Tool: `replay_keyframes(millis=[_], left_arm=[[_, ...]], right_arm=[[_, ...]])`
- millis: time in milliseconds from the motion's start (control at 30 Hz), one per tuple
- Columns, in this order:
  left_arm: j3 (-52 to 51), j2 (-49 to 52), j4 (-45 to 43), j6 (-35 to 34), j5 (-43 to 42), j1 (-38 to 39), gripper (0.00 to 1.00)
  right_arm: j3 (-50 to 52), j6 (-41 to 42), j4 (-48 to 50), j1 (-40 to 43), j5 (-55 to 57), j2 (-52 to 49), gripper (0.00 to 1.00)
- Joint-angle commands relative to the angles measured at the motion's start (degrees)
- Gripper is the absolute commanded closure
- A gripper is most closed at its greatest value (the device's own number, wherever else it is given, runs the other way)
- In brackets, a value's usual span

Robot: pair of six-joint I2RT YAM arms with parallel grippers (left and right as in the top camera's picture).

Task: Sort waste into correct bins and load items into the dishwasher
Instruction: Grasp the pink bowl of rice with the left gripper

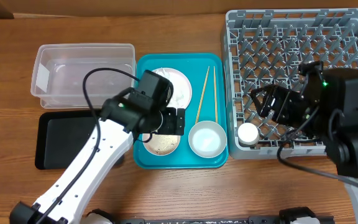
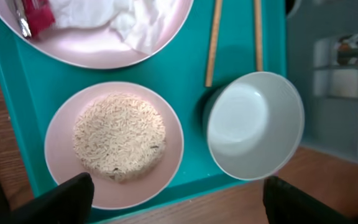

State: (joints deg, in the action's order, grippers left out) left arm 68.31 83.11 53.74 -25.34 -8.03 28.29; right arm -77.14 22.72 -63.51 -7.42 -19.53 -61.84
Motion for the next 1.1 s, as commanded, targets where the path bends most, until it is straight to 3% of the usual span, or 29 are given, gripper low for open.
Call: replay_keyframes(millis=[0,167,300,400,600,867,1067], left_arm=[[-4.8,3.8,-2.8,-1.3,4.0,2.7,0.17],[-6.4,10.4,-6.5,-1.2,4.0,5.6,0.44],[-6.4,14.5,-8.6,-1.2,4.5,7.3,0.48],[-6.4,17.0,-8.7,-1.8,5.9,7.8,0.57],[-6.3,18.9,-8.7,-2.2,5.8,7.8,0.96],[-1.0,14.9,-1.7,-3.0,3.8,7.6,0.96],[3.3,6.0,2.5,-0.9,-5.7,1.8,0.96]], right_arm=[[-0.7,-0.2,-0.2,0.3,-2.7,0.1,0.09],[0.0,-0.2,-0.5,0.3,-2.6,-0.1,0.09],[0.0,-0.2,-0.9,0.3,-2.6,-0.3,0.09],[0.0,-0.2,-1.0,0.3,-2.6,-0.3,0.09],[0.0,-0.2,-1.3,0.3,-2.6,-0.3,0.09],[0.0,-0.4,-1.3,0.3,-2.6,-0.3,0.08],[0.0,-0.4,-1.4,0.3,-2.4,-0.3,0.08]])
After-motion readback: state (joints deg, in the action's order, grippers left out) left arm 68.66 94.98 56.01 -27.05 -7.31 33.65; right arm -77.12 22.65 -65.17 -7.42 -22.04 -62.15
